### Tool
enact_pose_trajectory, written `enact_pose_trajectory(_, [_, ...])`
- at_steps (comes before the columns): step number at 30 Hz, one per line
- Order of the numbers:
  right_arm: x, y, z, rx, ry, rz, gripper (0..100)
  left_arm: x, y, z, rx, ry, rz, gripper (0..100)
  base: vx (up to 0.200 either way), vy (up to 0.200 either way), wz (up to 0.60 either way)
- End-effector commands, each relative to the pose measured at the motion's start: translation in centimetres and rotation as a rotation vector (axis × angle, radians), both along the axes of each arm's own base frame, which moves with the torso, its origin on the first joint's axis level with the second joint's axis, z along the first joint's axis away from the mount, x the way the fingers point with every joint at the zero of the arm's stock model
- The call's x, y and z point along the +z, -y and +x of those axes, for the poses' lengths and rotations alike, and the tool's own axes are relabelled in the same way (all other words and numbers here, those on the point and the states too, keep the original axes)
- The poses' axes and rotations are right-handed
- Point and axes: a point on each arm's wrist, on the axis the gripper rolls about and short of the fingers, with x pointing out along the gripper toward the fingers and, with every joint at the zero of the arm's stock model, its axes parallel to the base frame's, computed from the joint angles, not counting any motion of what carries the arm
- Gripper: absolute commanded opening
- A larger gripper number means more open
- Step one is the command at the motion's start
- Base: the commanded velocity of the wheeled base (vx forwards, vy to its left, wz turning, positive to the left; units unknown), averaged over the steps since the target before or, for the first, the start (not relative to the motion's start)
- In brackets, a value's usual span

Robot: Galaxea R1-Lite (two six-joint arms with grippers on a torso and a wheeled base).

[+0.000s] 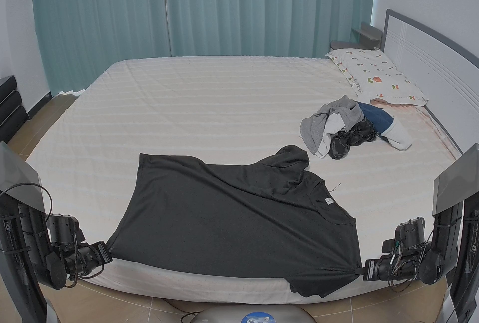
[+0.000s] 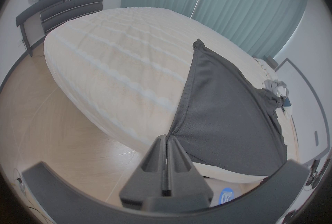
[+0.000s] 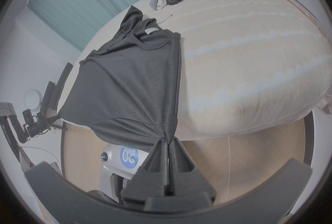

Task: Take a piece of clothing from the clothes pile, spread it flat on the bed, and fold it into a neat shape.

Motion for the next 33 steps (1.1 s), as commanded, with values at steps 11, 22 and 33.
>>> enact_pose_trajectory(11, [-0.2,0.3,0.5,-0.017,0.014,0.002,0,-0.8,0.1,-1.6,-0.041,-0.147,0.036,0,0.000,0.000,0.00])
enact_pose_trajectory(22, [0.6,0.4,1.6,-0.060,0.093,0.040,100,-0.6,0.3,-1.2,-0.070,-0.109,-0.019,100,0.000,0.000,0.00])
enact_pose_trajectory(33, [1.5,0.2,3.9,-0.211,0.173,0.199,100,2.9,0.2,1.5,-0.003,0.129,-0.236,100,0.000,0.000,0.00])
